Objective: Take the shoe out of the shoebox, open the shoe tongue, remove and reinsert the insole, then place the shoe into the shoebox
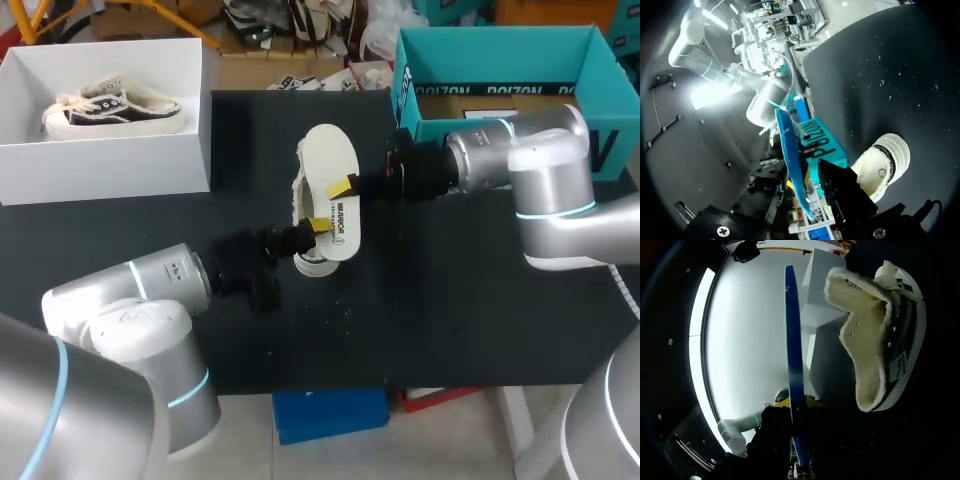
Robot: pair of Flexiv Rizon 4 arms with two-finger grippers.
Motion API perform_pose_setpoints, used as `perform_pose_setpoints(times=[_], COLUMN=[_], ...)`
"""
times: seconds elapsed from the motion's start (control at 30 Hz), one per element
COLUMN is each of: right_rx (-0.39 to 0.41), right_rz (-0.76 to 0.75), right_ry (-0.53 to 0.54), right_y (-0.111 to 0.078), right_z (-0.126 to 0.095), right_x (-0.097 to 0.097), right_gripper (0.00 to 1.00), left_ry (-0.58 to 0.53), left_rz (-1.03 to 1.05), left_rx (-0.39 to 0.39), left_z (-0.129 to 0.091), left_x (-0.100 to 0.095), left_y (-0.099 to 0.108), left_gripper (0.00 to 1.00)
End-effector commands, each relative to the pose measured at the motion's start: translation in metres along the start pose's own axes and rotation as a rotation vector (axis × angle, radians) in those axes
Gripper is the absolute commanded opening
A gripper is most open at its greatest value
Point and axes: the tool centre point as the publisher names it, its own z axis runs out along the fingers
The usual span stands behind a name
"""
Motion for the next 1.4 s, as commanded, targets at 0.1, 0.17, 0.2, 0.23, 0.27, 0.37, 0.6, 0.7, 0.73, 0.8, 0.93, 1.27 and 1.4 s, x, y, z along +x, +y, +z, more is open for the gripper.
perform_pose_setpoints(times=[0.1, 0.17, 0.2, 0.23, 0.27, 0.37, 0.6, 0.7, 0.73, 0.8, 0.93, 1.27, 1.4], right_rx=[0.002, 0.002, 0.002, 0.002, 0.002, 0.002, 0.002, 0.002, 0.002, 0.002, 0.002, 0.002, 0.002], right_rz=[0.002, 0.002, 0.002, 0.002, 0.002, 0.002, 0.002, 0.002, 0.002, 0.002, 0.002, 0.002, 0.002], right_ry=[-0.002, -0.002, -0.002, -0.002, -0.002, -0.002, -0.002, -0.002, -0.002, -0.002, -0.002, -0.002, -0.002], right_y=[0.001, 0.001, 0.001, 0.001, 0.001, 0.001, 0.001, 0.001, 0.001, 0.001, 0.001, 0.001, 0.001], right_z=[0.0, 0.0, 0.0, 0.0, 0.0, 0.0, 0.0, 0.0, 0.0, 0.0, 0.0, 0.0, 0.0], right_x=[0.0, 0.0, 0.0, 0.0, 0.0, 0.0, 0.0, 0.0, 0.0, 0.0, 0.0, 0.0, 0.0], right_gripper=[0.0, 0.0, 0.0, 0.0, 0.0, 0.0, 0.0, 0.0, 0.0, 0.0, 0.0, 0.0, 0.0], left_ry=[0.492, 0.596, 0.692, 0.747, 0.798, 0.935, 0.949, 0.949, 0.949, 0.949, 0.949, 0.951, 0.961], left_rz=[0.022, 0.02, 0.025, 0.046, 0.062, 0.118, 0.197, 0.197, 0.197, 0.197, 0.197, 0.198, 0.199], left_rx=[-0.103, -0.109, -0.116, -0.117, -0.121, -0.113, -0.123, -0.123, -0.123, -0.123, -0.123, -0.062, -0.054], left_z=[-0.053, -0.061, -0.066, -0.069, -0.072, -0.076, -0.072, -0.072, -0.072, -0.072, -0.072, -0.064, -0.062], left_x=[-0.034, -0.038, -0.042, -0.045, -0.048, -0.059, -0.092, -0.092, -0.092, -0.092, -0.092, -0.107, -0.116], left_y=[-0.01, -0.012, -0.012, -0.013, -0.014, -0.015, -0.008, -0.008, -0.008, -0.008, -0.008, -0.01, -0.009], left_gripper=[1.0, 1.0, 1.0, 1.0, 1.0, 1.0, 1.0, 1.0, 1.0, 1.0, 1.0, 1.0, 1.0])
